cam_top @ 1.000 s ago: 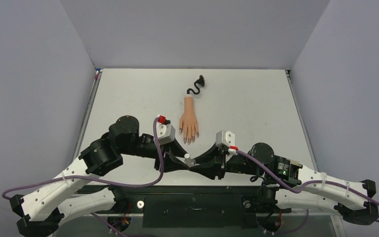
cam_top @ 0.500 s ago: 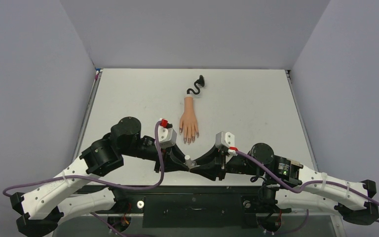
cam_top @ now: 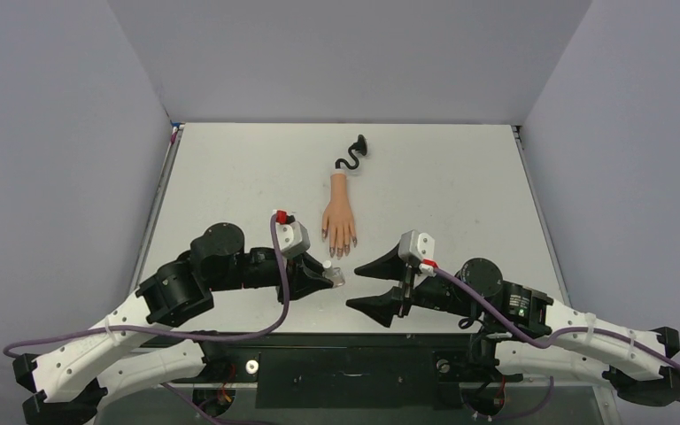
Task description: Paint the nails
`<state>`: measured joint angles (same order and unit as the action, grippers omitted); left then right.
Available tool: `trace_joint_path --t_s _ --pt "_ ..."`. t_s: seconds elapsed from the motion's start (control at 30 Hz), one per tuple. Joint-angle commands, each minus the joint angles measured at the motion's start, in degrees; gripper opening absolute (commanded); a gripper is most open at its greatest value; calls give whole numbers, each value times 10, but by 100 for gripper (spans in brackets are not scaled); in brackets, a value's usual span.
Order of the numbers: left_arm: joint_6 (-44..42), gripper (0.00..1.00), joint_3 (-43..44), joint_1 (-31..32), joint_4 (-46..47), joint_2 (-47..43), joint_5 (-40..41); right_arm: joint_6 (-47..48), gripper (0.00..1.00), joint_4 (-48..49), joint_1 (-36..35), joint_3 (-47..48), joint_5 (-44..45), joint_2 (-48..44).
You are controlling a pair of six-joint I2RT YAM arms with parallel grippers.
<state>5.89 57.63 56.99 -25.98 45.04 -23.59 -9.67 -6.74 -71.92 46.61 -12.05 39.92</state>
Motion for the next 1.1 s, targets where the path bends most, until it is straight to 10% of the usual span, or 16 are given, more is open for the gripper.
trace_joint_path --t_s 0.0,0.5,1.07 --pt "41 0 -27 0 45 -19 120 4 58 -20 4 12 87 -17" --pt "186 0 -253 0 211 14 447 -33 59 -65 4 -13 265 -38" --pt "259 0 -409 0 441 167 570 -41 59 -62 4 -22 274 -15"
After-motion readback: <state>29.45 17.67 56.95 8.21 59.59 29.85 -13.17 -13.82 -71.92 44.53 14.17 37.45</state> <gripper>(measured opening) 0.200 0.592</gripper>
